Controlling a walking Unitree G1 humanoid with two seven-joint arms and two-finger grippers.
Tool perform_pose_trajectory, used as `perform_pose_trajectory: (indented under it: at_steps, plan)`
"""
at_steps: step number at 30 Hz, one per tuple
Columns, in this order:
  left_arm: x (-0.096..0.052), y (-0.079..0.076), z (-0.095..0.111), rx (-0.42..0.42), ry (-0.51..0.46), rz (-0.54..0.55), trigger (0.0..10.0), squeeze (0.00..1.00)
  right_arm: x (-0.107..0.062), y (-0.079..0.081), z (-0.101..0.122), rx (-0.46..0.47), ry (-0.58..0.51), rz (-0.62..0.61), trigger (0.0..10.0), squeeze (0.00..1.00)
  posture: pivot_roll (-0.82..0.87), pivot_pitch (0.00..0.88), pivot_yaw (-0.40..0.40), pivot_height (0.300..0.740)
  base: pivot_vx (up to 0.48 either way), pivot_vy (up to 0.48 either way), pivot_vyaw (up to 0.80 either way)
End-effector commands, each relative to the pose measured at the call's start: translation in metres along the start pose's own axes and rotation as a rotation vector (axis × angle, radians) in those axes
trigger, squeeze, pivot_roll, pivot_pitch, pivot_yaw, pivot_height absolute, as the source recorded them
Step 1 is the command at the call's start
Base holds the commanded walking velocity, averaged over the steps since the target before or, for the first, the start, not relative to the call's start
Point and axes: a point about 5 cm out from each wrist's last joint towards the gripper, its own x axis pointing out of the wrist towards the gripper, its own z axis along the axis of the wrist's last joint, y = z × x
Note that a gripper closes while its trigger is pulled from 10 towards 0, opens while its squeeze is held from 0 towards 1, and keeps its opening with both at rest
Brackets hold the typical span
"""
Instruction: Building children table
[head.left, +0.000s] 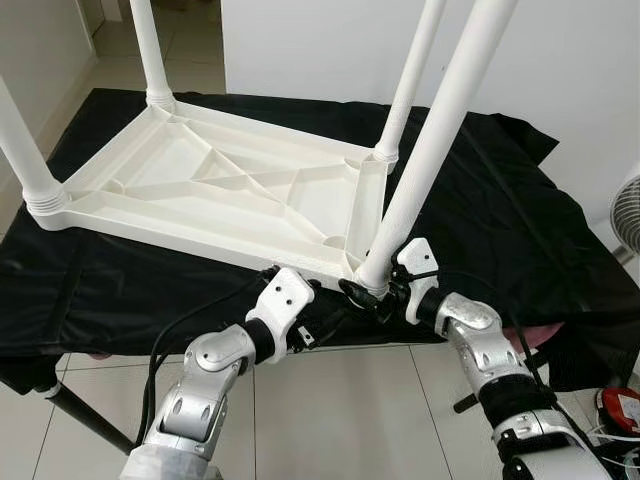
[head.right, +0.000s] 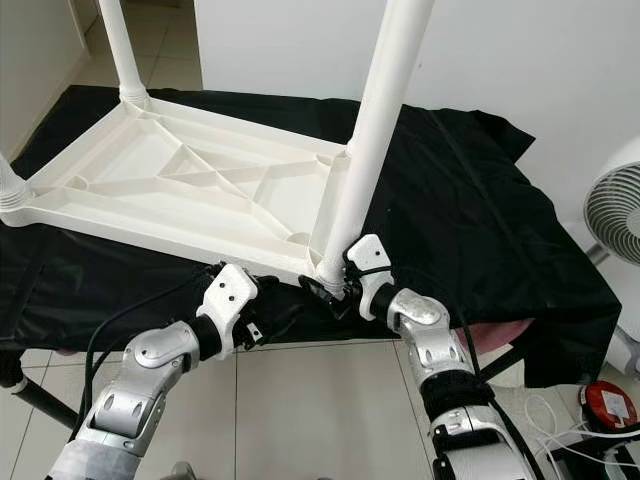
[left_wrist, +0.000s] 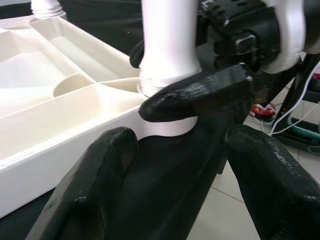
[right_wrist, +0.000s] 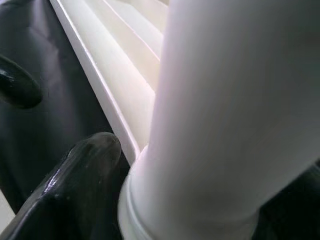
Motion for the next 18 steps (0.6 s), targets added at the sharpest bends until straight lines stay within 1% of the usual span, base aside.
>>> perform_pose_trajectory:
  at_steps: [1, 4, 5, 6, 9, 12, 17, 18]
  plan:
    - [0.001, 0.003, 0.0, 0.017, 0.001, 0.088, 10.0, 0.0, 0.003, 0.0, -0.003, -0.015, 0.025, 0.02, 10.0, 0.0, 0.06, 0.0, -0.093, 0.74, 0.0, 0.0, 0.0]
    - [0.001, 0.004, 0.001, 0.019, 0.001, 0.09, 10.0, 0.0, 0.004, -0.001, -0.003, -0.016, 0.026, 0.027, 10.0, 0.0, 0.06, 0.0, -0.093, 0.74, 0.0, 0.0, 0.0]
    - [0.002, 0.004, 0.001, 0.02, -0.001, 0.09, 10.0, 0.0, 0.006, -0.001, -0.003, -0.018, 0.028, 0.028, 0.5, 0.0, 0.06, 0.0, -0.092, 0.74, 0.0, 0.0, 0.0]
    - [0.002, 0.005, 0.002, 0.023, -0.001, 0.091, 10.0, 0.0, 0.007, -0.001, -0.004, -0.021, 0.031, 0.03, 0.0, 0.0, 0.06, 0.0, -0.092, 0.74, 0.0, 0.0, 0.0]
    - [0.002, 0.005, 0.003, 0.023, -0.005, 0.092, 10.0, 0.0, 0.007, -0.001, -0.004, -0.019, 0.031, 0.035, 0.0, 0.0, 0.06, 0.0, -0.093, 0.74, 0.0, 0.0, 0.0]
    - [0.004, 0.006, 0.004, 0.019, -0.008, 0.094, 10.0, 0.0, 0.004, 0.0, -0.008, -0.002, 0.026, 0.049, 0.0, 0.0, 0.05, 0.0, -0.092, 0.74, 0.0, 0.0, 0.0]
    - [0.005, 0.005, 0.004, 0.019, -0.012, 0.091, 10.0, 0.0, 0.002, 0.003, -0.013, 0.011, 0.023, 0.039, 0.0, 0.0, 0.05, 0.0, -0.091, 0.74, 0.0, 0.0, 0.0]
    - [0.006, 0.005, 0.004, 0.019, -0.013, 0.091, 10.0, 0.0, 0.002, 0.004, -0.014, 0.022, 0.013, 0.024, 6.5, 0.0, 0.05, 0.0, -0.092, 0.74, 0.0, 0.0, 0.0]
